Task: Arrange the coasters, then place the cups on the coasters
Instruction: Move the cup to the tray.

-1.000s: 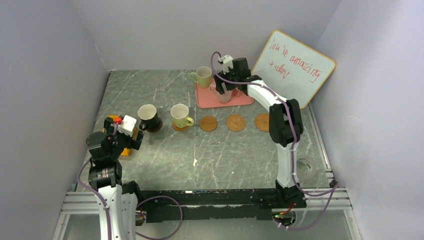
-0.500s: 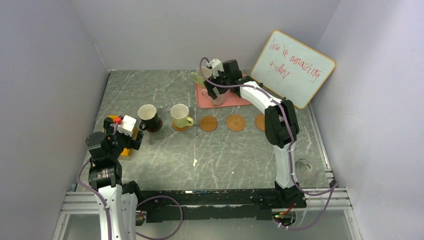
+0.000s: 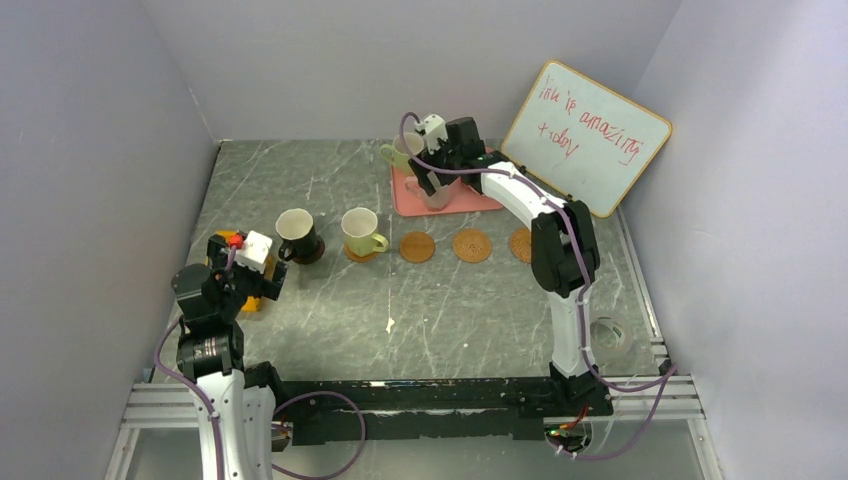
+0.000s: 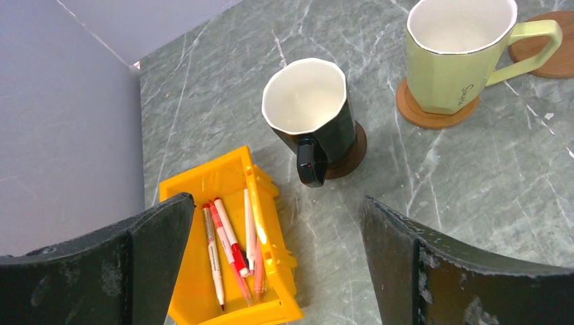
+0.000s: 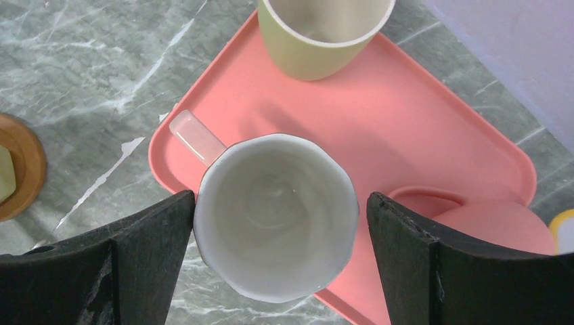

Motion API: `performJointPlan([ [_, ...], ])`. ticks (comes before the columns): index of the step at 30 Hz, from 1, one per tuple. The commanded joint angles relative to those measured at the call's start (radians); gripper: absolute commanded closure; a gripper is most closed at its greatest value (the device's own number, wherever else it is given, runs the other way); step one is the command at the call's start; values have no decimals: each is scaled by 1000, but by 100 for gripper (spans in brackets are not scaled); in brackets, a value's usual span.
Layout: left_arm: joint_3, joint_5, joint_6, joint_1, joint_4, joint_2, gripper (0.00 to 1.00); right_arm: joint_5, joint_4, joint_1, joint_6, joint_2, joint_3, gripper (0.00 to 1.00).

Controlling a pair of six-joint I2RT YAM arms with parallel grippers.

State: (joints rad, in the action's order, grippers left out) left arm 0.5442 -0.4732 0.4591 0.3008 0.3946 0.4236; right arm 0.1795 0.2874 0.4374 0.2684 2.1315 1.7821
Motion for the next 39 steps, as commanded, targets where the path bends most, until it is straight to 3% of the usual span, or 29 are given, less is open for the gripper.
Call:
performJointPlan([
  [1,-1,-18,13,8,0,-11,4,-60,-63,-3,-7,-89,4,0],
  [10,-1,-20,15,9,0,-11,4,-83,-76,-3,-16,-107,2,0],
  [22,-1,-24,16,13,1,-19,4,-313,-158,-87,-57,-130,-37,0],
  [32,-1,-28,16,14,1,-16,4,-490,-387,-122,164,-174,-310,0],
  [39,0,-25,15,14,0,-11,4,-551,-473,-124,190,-148,-365,3],
])
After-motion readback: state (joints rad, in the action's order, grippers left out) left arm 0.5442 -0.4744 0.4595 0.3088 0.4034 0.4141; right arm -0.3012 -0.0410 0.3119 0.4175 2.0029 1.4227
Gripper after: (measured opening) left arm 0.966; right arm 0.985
